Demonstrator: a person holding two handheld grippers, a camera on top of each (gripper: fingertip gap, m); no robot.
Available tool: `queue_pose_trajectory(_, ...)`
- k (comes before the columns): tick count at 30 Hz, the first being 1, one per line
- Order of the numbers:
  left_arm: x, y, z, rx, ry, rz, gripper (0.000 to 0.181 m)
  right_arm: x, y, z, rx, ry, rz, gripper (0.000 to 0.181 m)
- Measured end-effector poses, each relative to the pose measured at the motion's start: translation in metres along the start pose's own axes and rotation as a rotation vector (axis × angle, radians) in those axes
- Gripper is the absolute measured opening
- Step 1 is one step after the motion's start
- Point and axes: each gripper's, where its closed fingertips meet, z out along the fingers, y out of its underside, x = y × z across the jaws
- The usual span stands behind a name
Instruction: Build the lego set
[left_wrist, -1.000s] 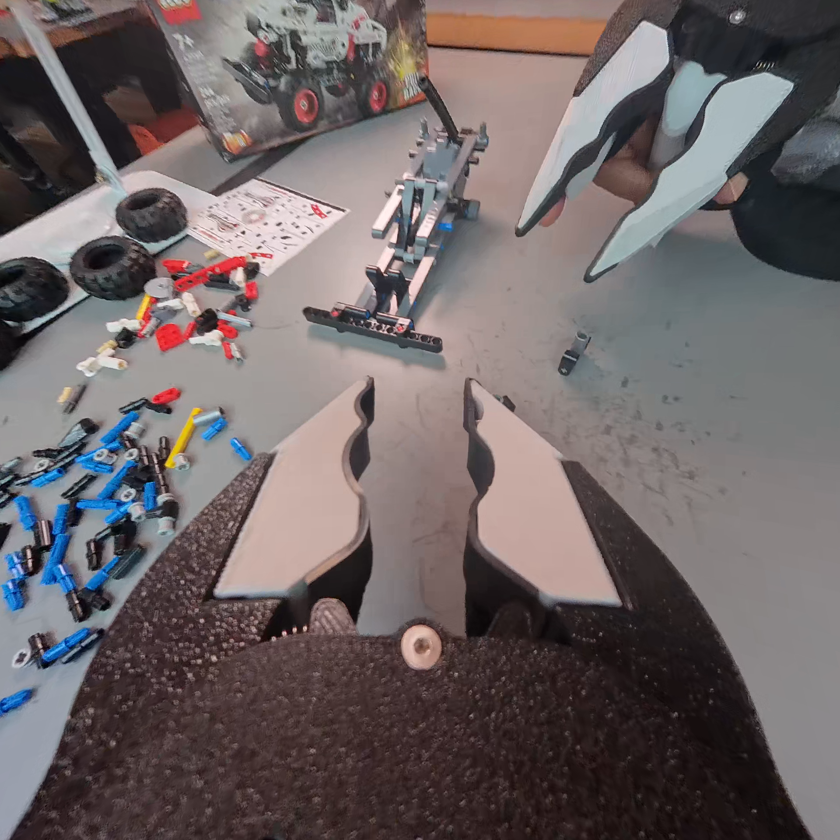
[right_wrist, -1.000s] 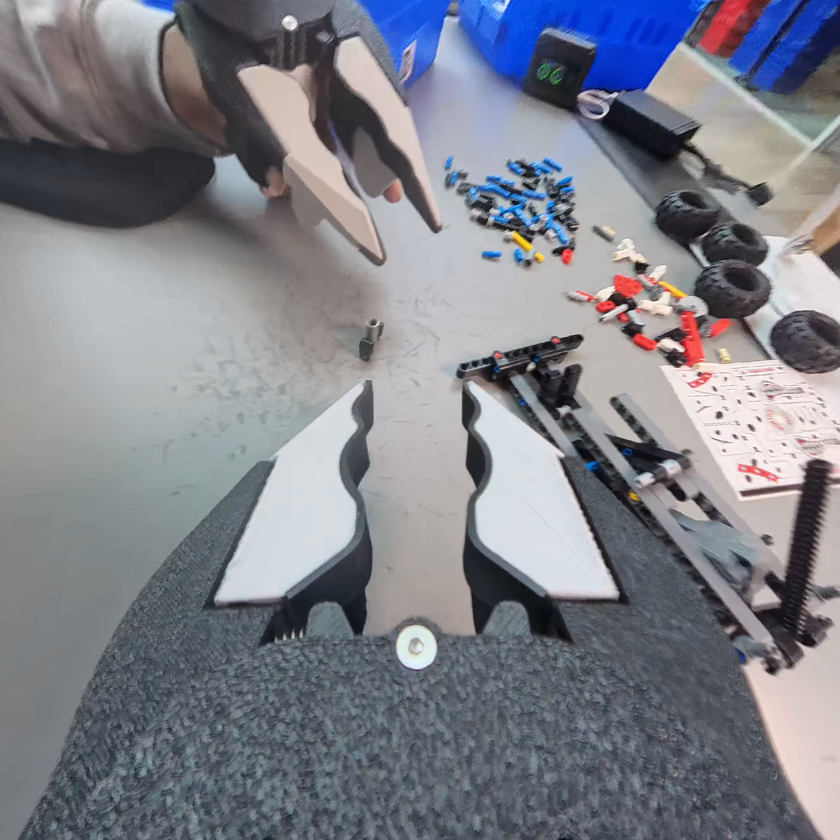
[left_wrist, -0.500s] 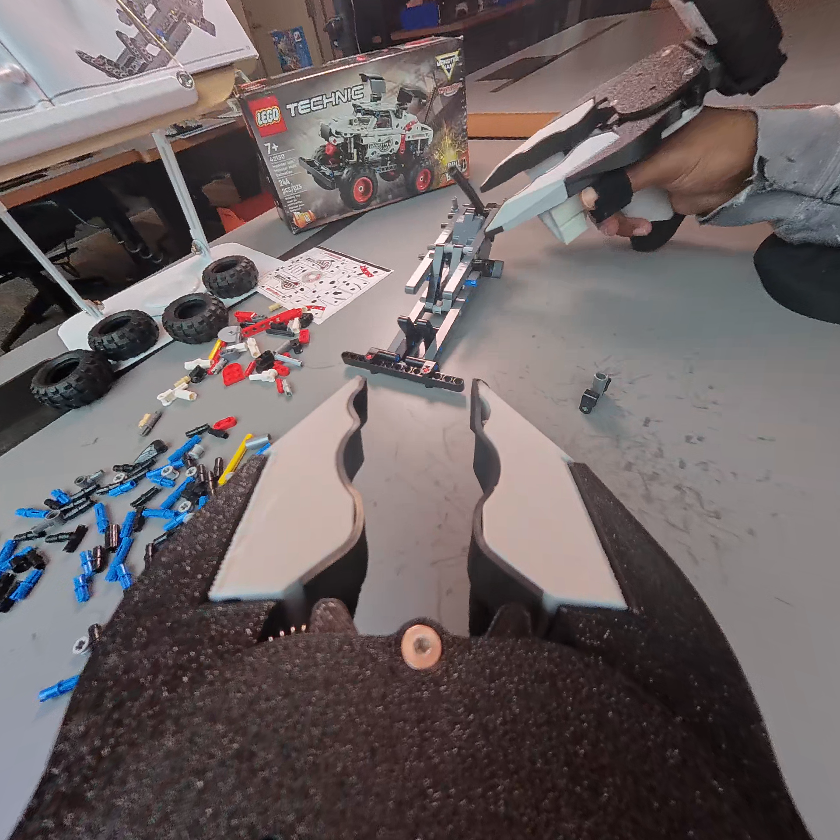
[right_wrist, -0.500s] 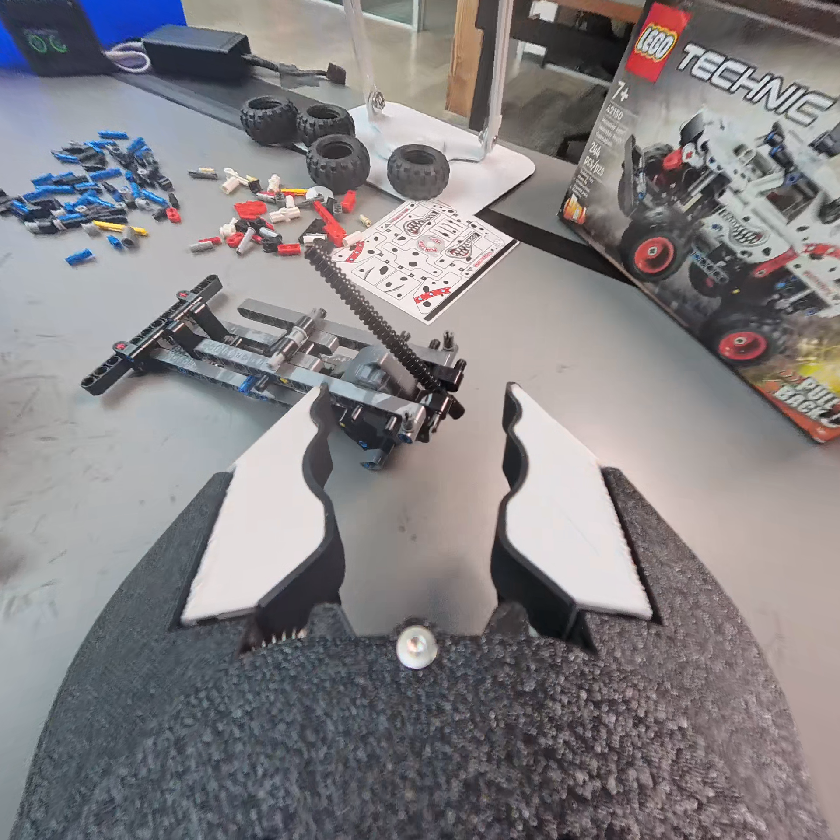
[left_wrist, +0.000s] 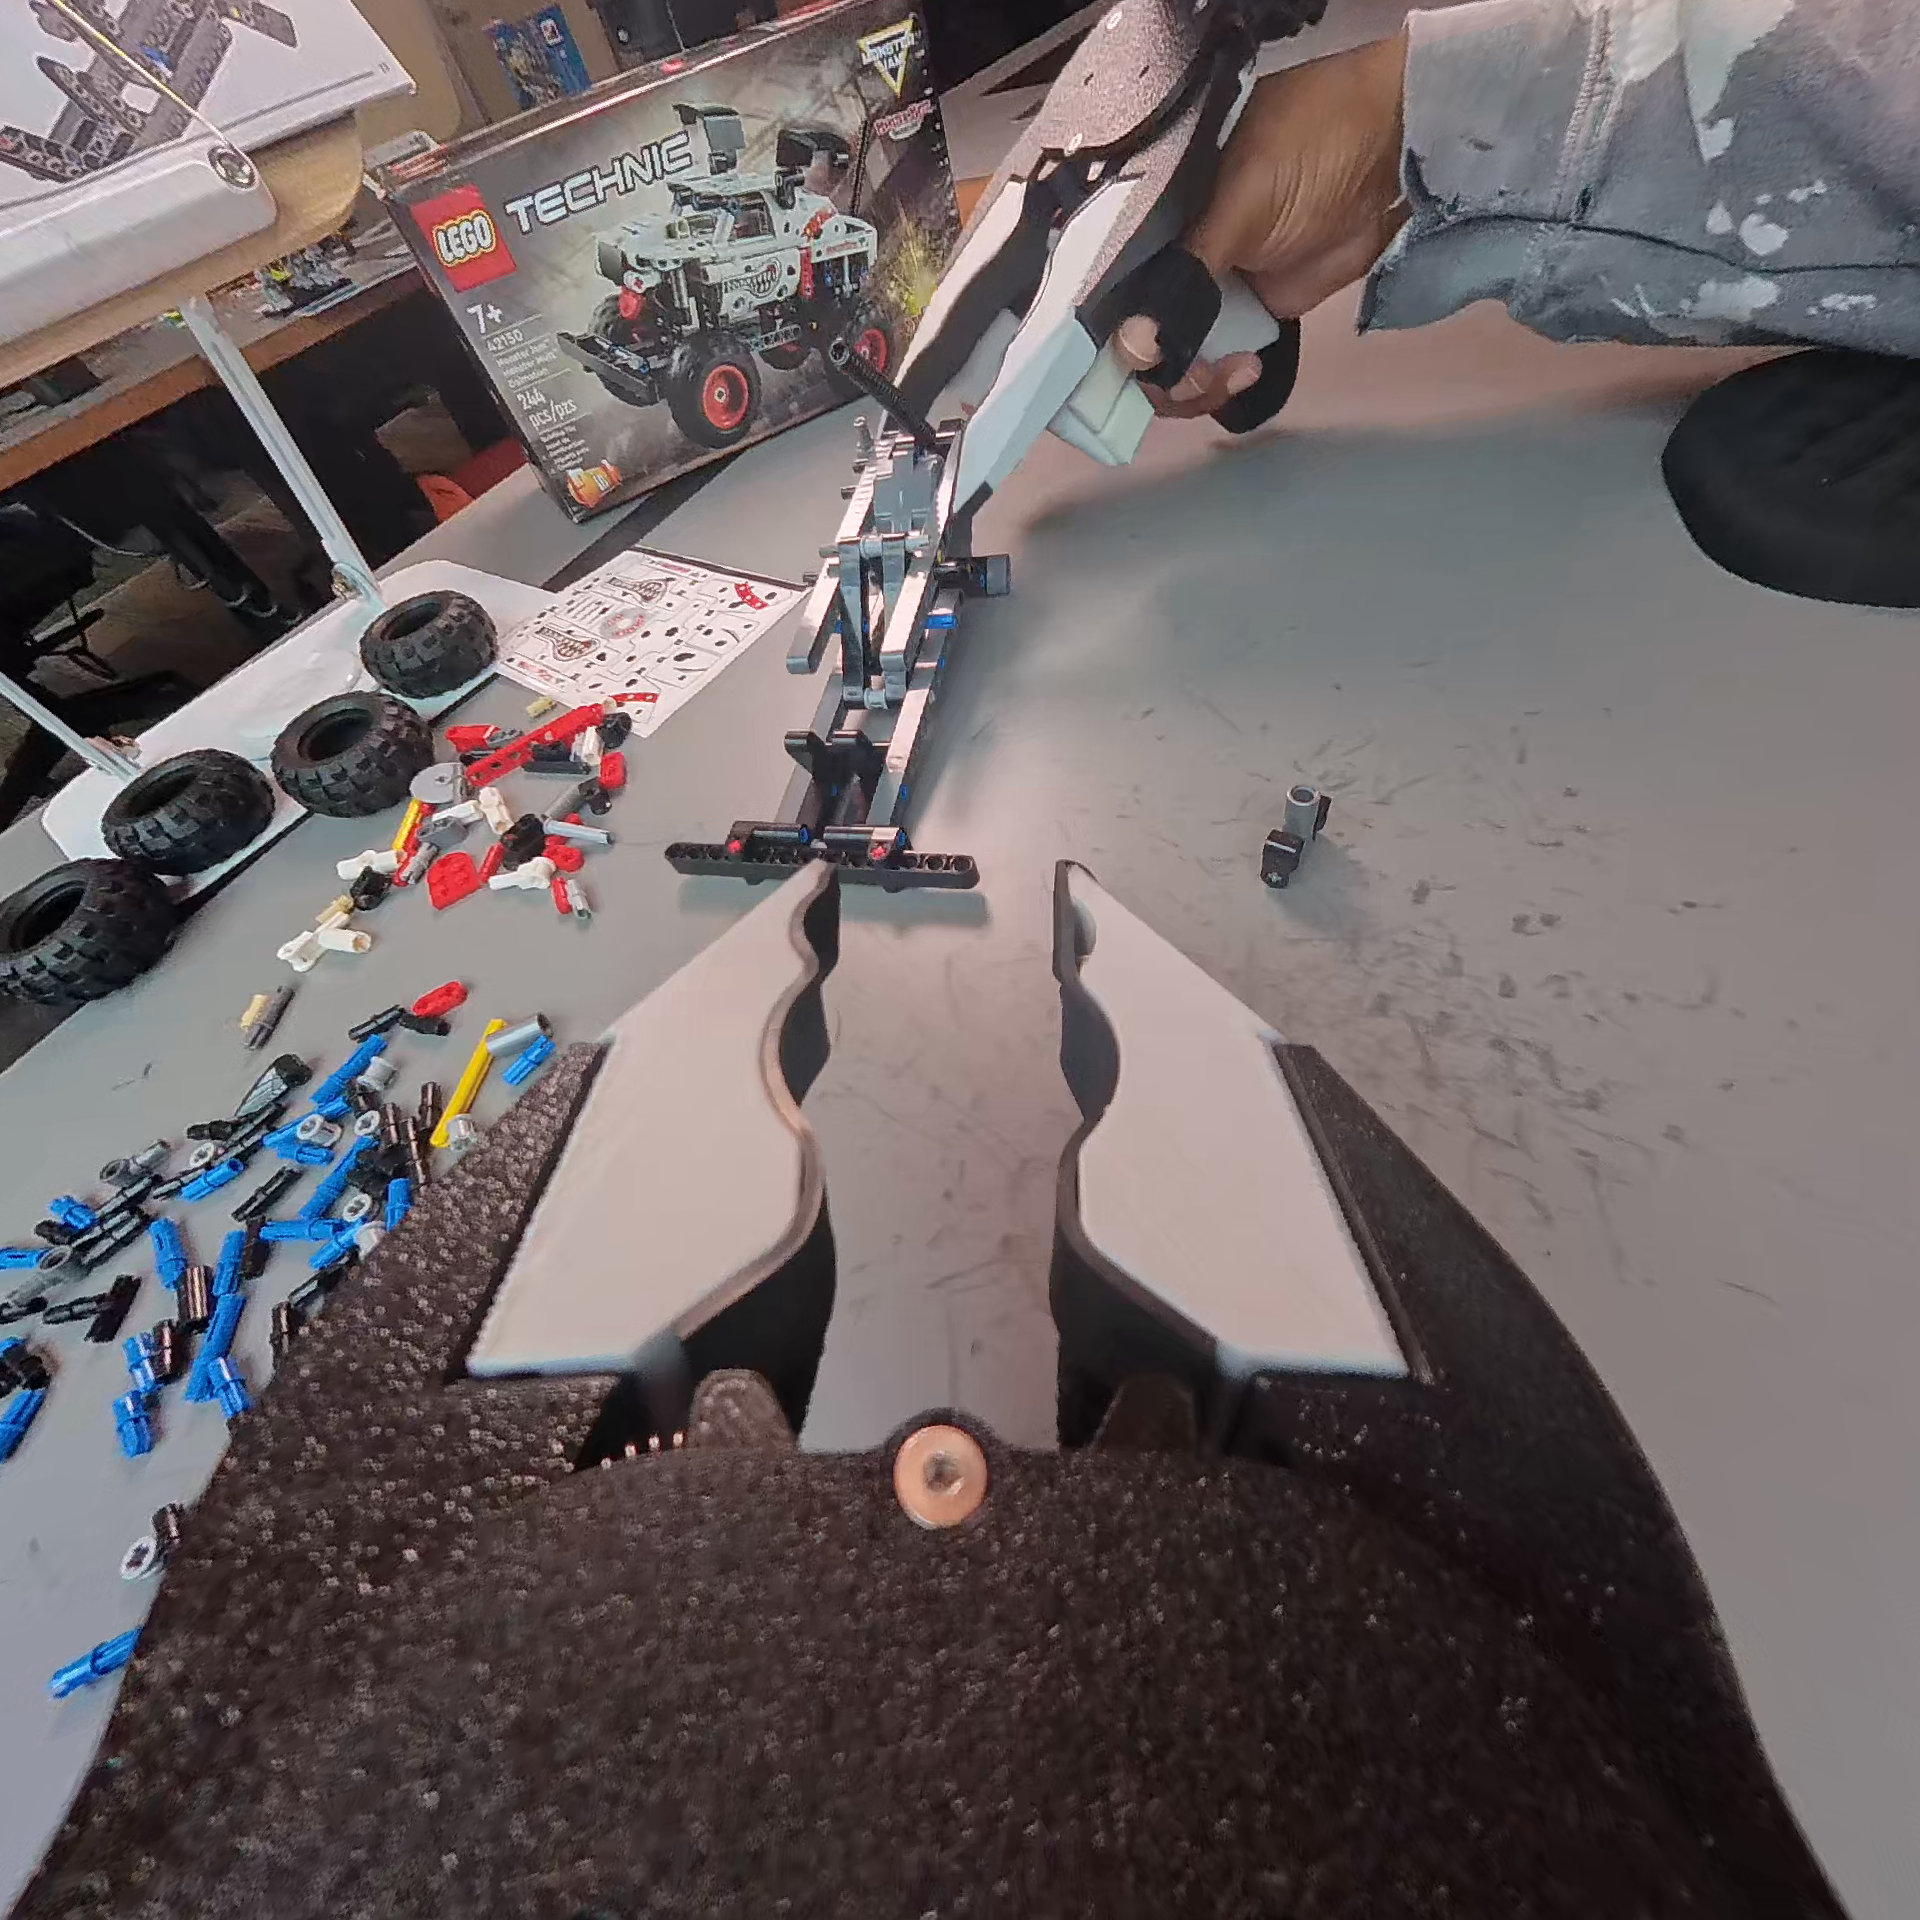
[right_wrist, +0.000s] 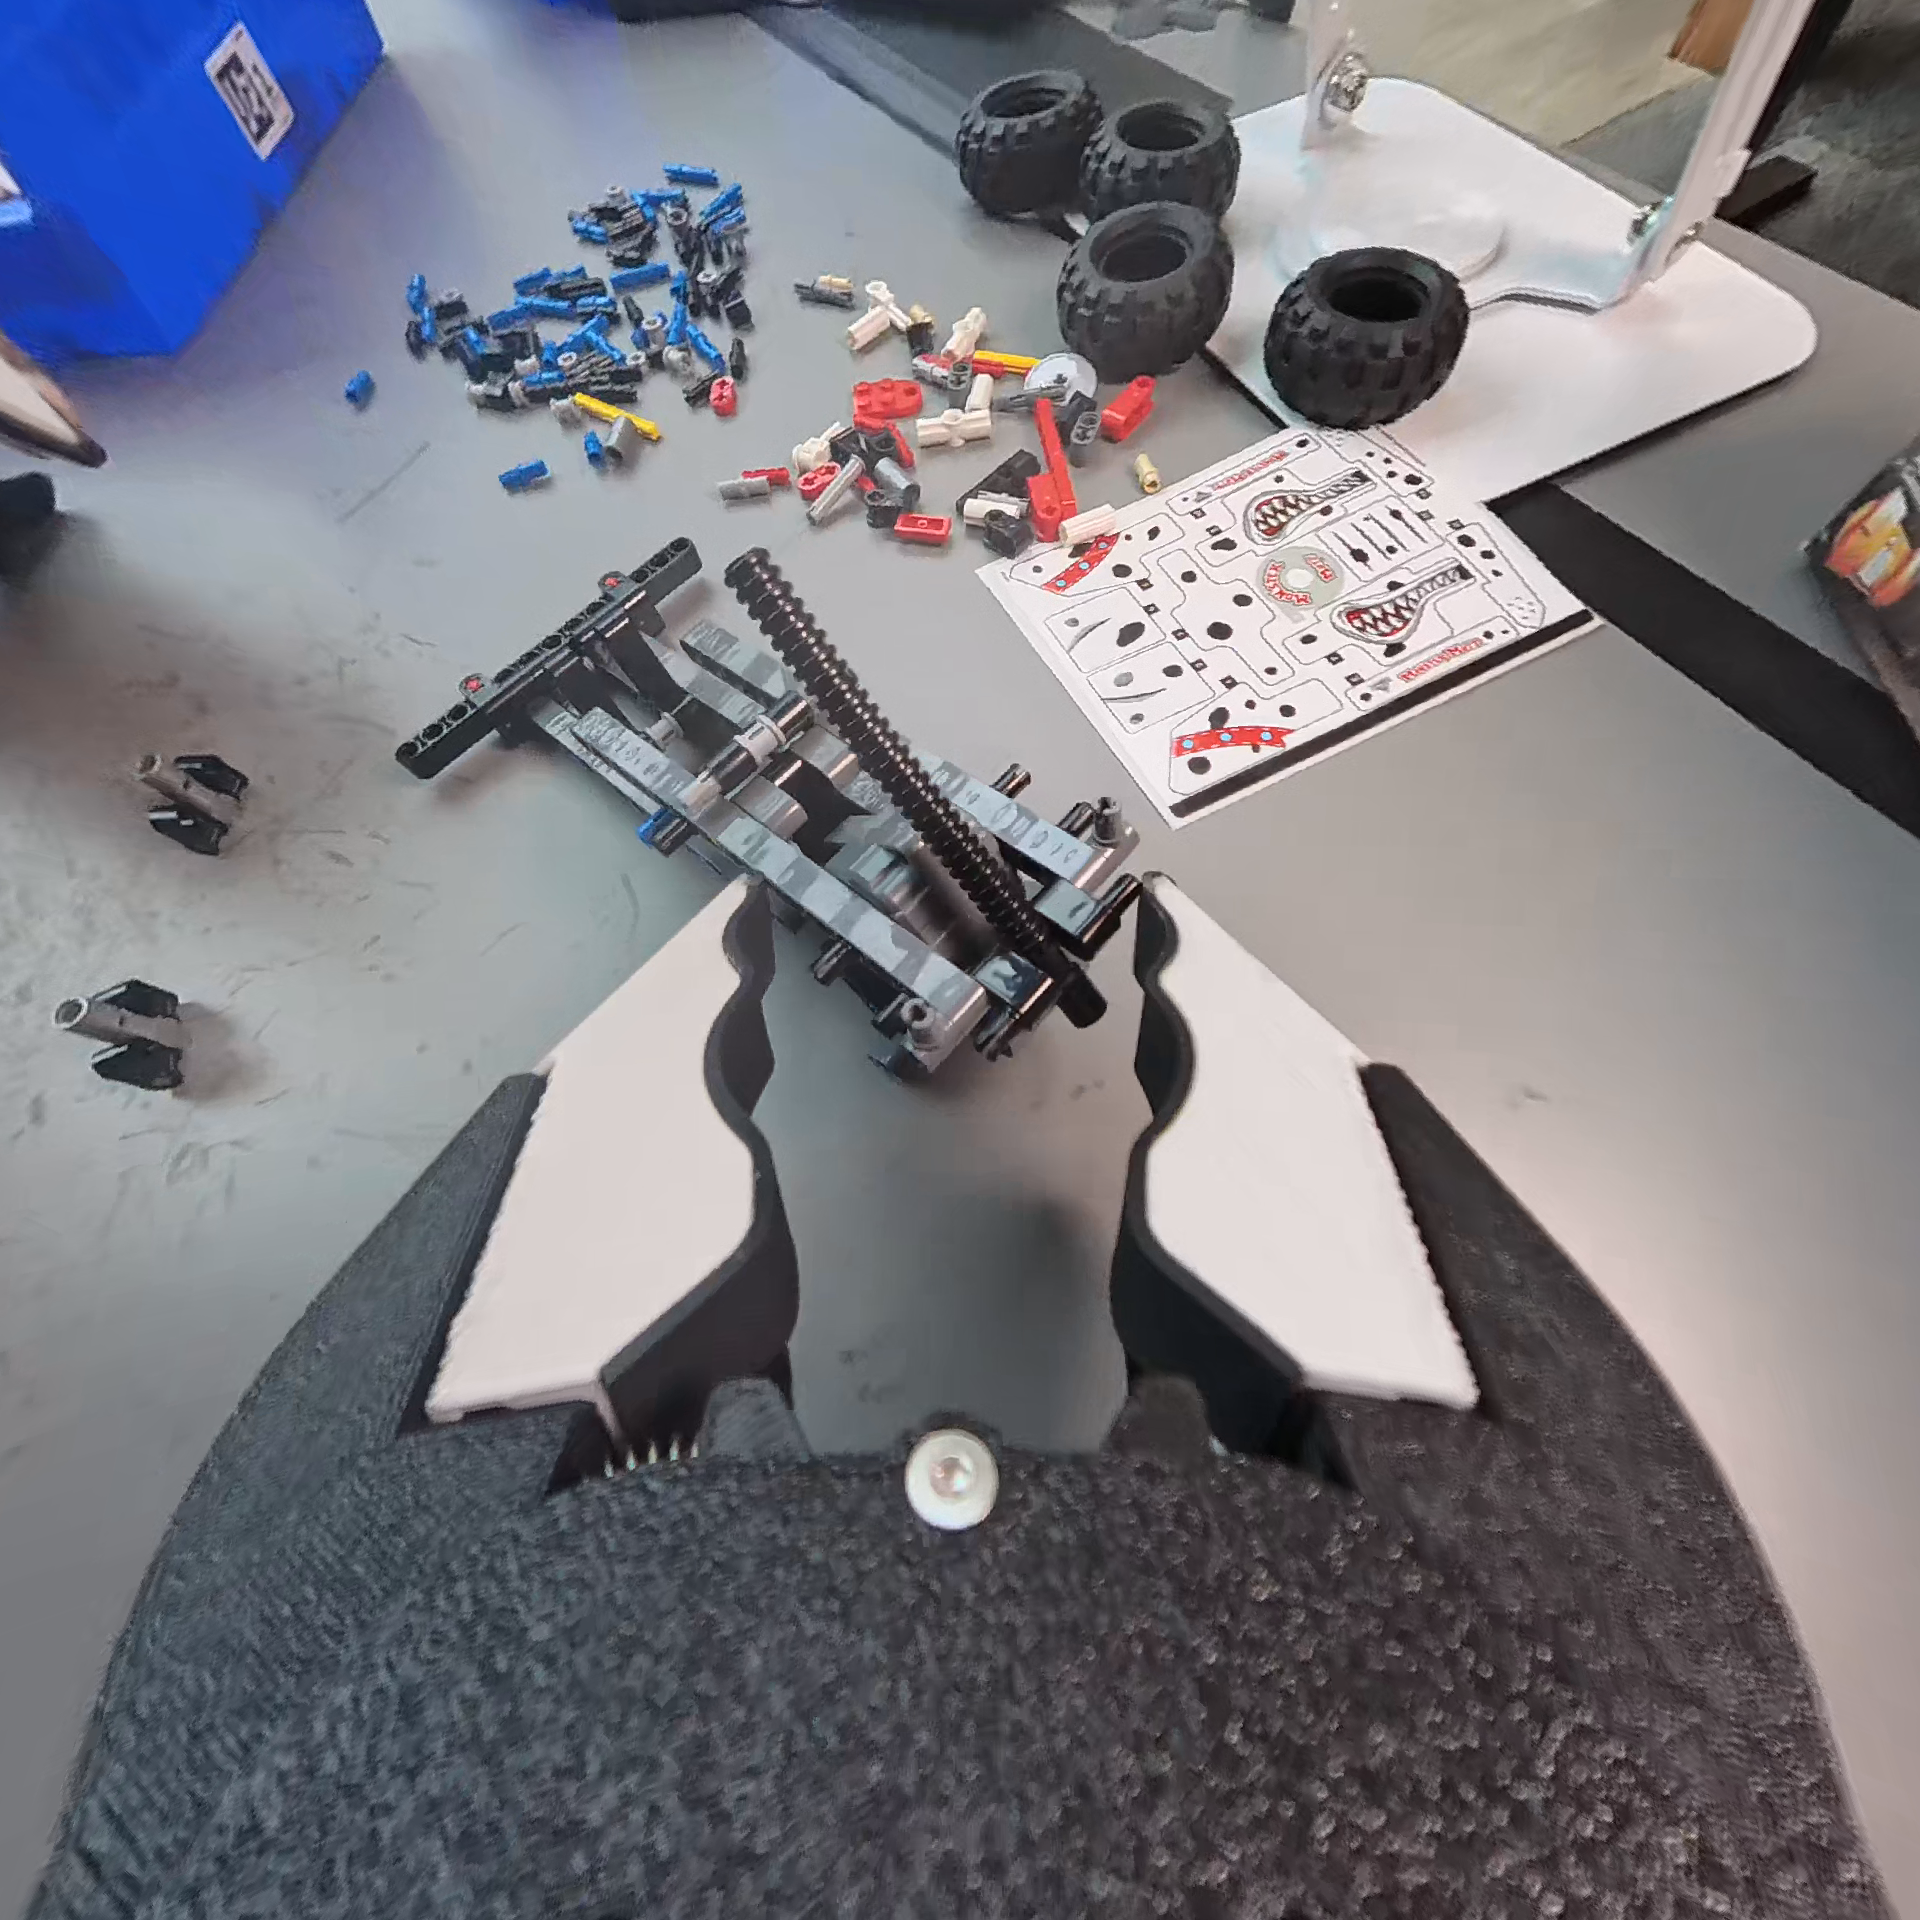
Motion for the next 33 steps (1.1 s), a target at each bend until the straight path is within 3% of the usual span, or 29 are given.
queue_pose_trajectory(3,-0.001,0.002,0.001,-0.007,-0.002,0.001,0.043,-0.002,0.002,0.000,-0.029,-0.068,-0.083,0.064)
queue_pose_trajectory(11,-0.002,0.006,0.003,-0.026,-0.003,-0.001,0.042,-0.049,0.007,-0.001,-0.088,-0.274,-0.207,0.063)
queue_pose_trajectory(20,-0.003,0.004,0.000,-0.015,-0.002,-0.011,0.042,-0.089,0.007,0.000,-0.115,-0.309,-0.252,0.066)
queue_pose_trajectory(23,-0.004,0.003,-0.001,-0.009,-0.004,-0.016,0.042,-0.088,-0.008,-0.021,-0.065,-0.268,-0.232,0.073)
queue_pose_trajectory(26,-0.004,0.002,-0.002,-0.003,-0.003,-0.026,0.042,-0.094,-0.015,-0.050,-0.055,-0.215,-0.269,0.060)
queue_pose_trajectory(28,-0.004,0.002,-0.002,-0.003,-0.002,-0.027,0.042,-0.118,-0.006,-0.057,-0.082,-0.247,-0.312,0.047)
queue_pose_trajectory(33,0.003,0.004,0.002,-0.020,0.017,-0.001,0.038,-0.179,0.035,-0.026,-0.189,-0.317,-0.392,0.037)
